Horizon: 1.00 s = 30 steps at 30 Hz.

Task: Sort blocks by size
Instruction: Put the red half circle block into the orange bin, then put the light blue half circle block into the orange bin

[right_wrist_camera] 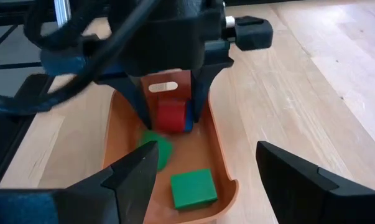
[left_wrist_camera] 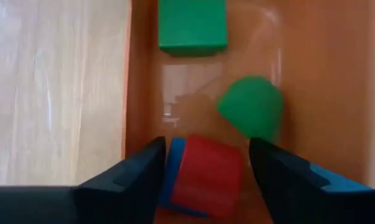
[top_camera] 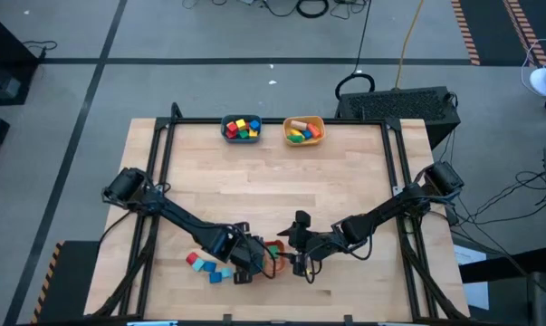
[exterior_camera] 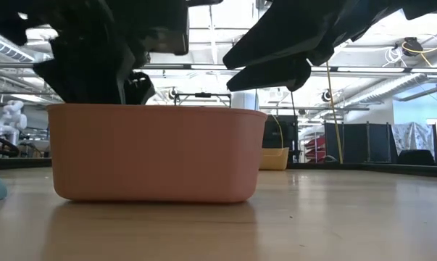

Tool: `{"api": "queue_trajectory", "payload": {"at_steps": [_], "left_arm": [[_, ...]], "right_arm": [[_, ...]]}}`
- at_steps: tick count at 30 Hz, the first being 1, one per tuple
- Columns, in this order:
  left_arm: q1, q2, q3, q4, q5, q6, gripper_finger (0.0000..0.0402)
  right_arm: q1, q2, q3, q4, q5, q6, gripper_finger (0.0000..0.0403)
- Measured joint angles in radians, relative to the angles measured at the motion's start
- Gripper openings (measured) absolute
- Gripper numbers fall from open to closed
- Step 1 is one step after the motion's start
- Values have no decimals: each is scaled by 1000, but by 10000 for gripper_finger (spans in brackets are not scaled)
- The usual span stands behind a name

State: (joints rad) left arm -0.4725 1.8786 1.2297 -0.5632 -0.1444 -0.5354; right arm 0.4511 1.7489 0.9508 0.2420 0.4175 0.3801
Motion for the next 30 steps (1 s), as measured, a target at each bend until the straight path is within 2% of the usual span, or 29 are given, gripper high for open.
{"api": "queue_trajectory", "payload": {"at_steps": [5, 12, 18, 23, 30], "left_arm": [[-2, -1, 53, -101, 17, -6, 250], [-29, -27, 154, -291, -63, -32, 252], [-96, -72, 174, -400, -70, -64, 252], [-198, -94, 175, -476, -102, -148, 253], [-330, -94, 151, -582, -130, -366, 253]], "right_arm": [[0, 0, 0, 0, 0, 0, 256], [0, 0, 0, -11, 0, -1, 256], [0, 0, 0, -24, 0, 0, 256], [0, 0, 0, -33, 0, 0, 256], [0, 0, 0, -31, 0, 20, 256]]}}
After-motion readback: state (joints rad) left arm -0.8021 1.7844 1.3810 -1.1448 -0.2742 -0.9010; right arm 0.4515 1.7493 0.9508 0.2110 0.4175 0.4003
